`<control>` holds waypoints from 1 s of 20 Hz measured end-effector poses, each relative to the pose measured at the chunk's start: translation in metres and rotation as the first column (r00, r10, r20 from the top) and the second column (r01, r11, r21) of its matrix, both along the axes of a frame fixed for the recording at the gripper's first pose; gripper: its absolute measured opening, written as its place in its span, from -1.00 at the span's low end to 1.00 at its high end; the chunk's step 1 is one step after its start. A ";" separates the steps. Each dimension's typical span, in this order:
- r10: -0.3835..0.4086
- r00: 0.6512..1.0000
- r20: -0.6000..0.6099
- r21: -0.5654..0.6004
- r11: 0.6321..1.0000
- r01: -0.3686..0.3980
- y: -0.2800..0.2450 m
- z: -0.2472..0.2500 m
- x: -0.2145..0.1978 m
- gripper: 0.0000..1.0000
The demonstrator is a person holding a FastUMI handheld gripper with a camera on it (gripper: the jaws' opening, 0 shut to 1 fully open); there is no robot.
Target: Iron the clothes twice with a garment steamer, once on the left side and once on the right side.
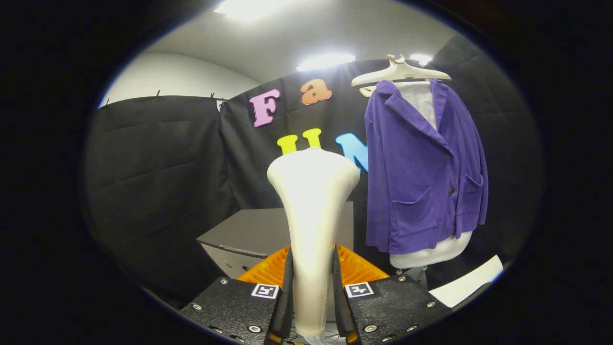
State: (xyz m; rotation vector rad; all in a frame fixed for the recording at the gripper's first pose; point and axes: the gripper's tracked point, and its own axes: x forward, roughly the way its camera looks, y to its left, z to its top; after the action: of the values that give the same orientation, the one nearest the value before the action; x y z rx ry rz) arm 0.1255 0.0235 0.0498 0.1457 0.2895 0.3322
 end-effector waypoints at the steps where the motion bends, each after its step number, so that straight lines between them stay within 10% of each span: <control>1: -0.013 1.000 0.000 -0.002 1.000 0.013 -0.005 -0.004 -0.007 -0.28; 9: -0.113 0.991 0.078 0.022 0.994 0.111 -0.056 0.031 -0.019 -0.28; 20: -0.197 0.955 0.223 0.039 0.980 0.193 -0.098 0.120 0.068 -0.27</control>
State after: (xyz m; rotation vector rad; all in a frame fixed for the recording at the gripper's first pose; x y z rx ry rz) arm 0.1937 -0.0749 0.1700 0.1501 0.0453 0.1530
